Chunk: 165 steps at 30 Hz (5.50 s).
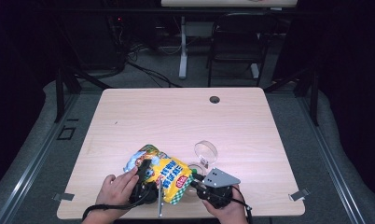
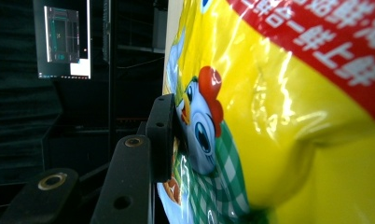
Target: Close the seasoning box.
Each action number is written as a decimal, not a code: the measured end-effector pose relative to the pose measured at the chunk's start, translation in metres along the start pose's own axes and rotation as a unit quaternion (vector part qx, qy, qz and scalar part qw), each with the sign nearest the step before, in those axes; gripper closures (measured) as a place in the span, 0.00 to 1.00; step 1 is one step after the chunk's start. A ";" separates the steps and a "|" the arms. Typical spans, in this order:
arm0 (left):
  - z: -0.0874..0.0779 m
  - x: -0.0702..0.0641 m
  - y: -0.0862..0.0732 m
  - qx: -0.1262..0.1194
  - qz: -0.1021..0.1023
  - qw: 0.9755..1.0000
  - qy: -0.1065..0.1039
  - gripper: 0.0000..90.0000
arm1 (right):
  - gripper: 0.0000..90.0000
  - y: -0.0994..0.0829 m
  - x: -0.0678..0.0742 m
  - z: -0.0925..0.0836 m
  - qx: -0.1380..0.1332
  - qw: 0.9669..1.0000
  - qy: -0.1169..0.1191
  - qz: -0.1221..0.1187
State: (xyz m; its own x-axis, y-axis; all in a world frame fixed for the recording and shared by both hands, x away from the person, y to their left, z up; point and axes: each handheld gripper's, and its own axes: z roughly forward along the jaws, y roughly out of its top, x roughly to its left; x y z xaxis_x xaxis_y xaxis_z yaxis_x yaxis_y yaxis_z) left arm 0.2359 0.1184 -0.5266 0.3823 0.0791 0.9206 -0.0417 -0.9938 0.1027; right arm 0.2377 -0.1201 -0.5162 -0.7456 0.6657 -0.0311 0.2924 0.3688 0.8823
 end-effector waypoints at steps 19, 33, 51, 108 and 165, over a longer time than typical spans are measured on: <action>-0.002 0.007 0.004 0.004 0.032 0.999 0.007 0.71 | 0.84 0.000 -0.001 0.000 -0.001 1.000 -0.004 0.001; -0.006 0.011 0.003 0.008 0.046 0.999 0.011 0.71 | 0.86 0.000 0.000 0.002 0.001 1.000 -0.003 -0.002; -0.011 0.014 0.004 0.003 0.055 0.998 0.021 0.73 | 0.93 0.003 -0.003 0.007 0.004 1.000 -0.012 -0.004; -0.023 0.028 0.016 0.008 0.116 0.993 0.023 0.76 | 0.98 0.002 -0.002 0.009 0.001 1.000 -0.024 -0.011; -0.035 0.041 0.032 0.003 0.170 0.985 0.024 0.79 | 0.98 -0.001 -0.006 0.008 0.001 1.000 -0.028 -0.005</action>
State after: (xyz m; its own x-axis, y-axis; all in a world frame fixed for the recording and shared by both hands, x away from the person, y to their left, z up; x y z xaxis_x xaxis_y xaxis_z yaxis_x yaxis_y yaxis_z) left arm 0.2179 0.0931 -0.4721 0.3033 -0.2551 0.9181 -0.1537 -0.9640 -0.2171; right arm 0.2468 -0.1188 -0.5205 -0.7137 0.6972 -0.0673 0.2860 0.3778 0.8806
